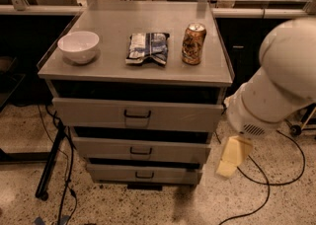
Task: Open bottom drawer
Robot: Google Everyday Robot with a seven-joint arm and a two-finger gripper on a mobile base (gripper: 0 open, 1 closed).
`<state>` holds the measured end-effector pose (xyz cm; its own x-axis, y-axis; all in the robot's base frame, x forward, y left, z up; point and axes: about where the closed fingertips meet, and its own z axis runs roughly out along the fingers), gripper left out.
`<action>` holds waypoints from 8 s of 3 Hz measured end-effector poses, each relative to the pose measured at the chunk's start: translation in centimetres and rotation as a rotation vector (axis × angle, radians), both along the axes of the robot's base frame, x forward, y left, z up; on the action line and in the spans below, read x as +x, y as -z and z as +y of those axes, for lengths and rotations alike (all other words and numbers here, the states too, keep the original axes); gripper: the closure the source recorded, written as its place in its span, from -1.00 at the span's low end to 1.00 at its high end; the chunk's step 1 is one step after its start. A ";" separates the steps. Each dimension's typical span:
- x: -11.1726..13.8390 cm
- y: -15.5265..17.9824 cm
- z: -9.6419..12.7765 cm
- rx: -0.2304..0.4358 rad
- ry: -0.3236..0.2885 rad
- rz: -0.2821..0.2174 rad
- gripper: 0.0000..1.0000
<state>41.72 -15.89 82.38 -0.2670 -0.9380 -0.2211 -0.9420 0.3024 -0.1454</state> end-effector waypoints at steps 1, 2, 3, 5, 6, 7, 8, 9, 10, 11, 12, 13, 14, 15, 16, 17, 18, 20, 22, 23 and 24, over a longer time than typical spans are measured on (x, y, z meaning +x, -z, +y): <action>1.5 4.9 2.2 0.024 -0.013 -0.008 -1.00; 2.6 8.9 4.2 0.077 -0.001 0.001 -1.00; 2.1 9.4 4.6 0.072 -0.004 0.009 -1.00; 1.0 19.8 7.5 0.146 0.016 0.097 -1.00; 1.0 19.8 7.5 0.144 0.015 0.095 -1.00; 0.9 20.8 7.9 0.122 -0.001 0.072 -1.00; 2.3 23.9 7.7 0.101 0.008 0.049 -1.00; 4.0 27.4 7.7 0.093 0.015 0.032 -1.00; 4.0 27.4 7.7 0.093 0.015 0.032 -1.00; 3.5 30.1 7.9 0.083 0.024 0.073 -1.00; 3.8 34.7 7.7 0.066 0.057 0.117 -1.00; 3.8 40.1 7.6 0.079 0.106 0.180 -1.00; 3.8 40.1 7.6 0.080 0.105 0.180 -1.00; 3.6 42.3 7.9 0.137 0.084 0.186 -1.00; 4.2 45.7 8.6 0.224 0.057 0.187 -1.00; 5.0 49.0 9.6 0.295 0.038 0.209 -1.00; 5.0 49.7 9.8 0.295 0.036 0.210 -1.00; 8.1 54.1 11.7 0.226 0.038 0.185 -1.00; 9.8 59.1 15.9 0.319 -0.004 0.233 -1.00; 10.2 59.2 15.9 0.320 -0.004 0.231 -1.00; 10.3 58.9 17.2 0.338 -0.022 0.187 -1.00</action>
Offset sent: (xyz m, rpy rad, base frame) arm 0.0342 0.0591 -0.1276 0.1269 0.0224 -0.0135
